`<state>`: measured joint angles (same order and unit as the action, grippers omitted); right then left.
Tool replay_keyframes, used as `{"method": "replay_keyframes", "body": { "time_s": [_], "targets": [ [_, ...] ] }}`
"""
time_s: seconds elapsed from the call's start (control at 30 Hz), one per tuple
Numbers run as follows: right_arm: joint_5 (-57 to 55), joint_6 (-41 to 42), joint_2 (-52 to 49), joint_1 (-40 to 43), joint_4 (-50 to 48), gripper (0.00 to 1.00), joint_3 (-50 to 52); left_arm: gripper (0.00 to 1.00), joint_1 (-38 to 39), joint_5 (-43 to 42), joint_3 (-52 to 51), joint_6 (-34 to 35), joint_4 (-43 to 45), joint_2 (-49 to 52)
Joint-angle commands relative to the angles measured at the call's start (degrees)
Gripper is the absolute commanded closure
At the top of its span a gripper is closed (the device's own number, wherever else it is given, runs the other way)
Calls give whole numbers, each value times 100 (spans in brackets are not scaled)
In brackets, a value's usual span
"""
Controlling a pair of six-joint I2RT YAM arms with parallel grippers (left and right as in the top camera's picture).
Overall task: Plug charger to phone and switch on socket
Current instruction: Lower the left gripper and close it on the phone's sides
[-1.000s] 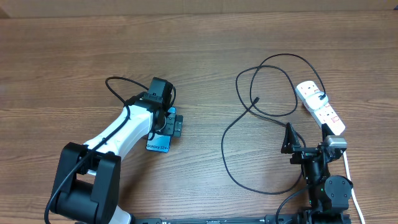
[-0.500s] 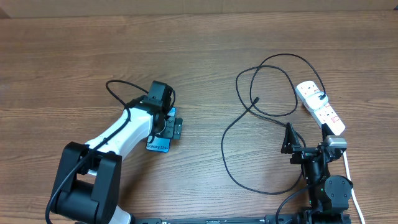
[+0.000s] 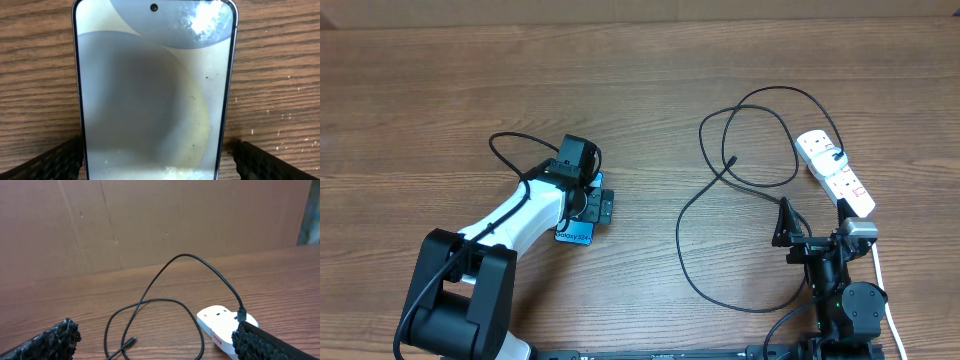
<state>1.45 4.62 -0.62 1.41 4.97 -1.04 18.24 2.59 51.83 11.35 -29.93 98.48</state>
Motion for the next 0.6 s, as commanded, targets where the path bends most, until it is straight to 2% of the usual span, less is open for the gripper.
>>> {"method": "replay_keyframes", "body": {
  "time_s": [0.0, 0.13, 0.43, 0.57],
  "targets": [
    [-33, -20, 46, 15, -28, 0, 61, 0, -31, -203, -151, -109, 17, 87],
    [-33, -20, 46, 15, -28, 0, 61, 0, -31, -205, -155, -107, -9, 87],
    [-33, -20, 46, 15, -28, 0, 61, 17, -31, -221, -160, -107, -28, 87],
    [-33, -20, 46, 15, -28, 0, 61, 20, -31, -254, -160, -107, -70, 87]
  ]
}}
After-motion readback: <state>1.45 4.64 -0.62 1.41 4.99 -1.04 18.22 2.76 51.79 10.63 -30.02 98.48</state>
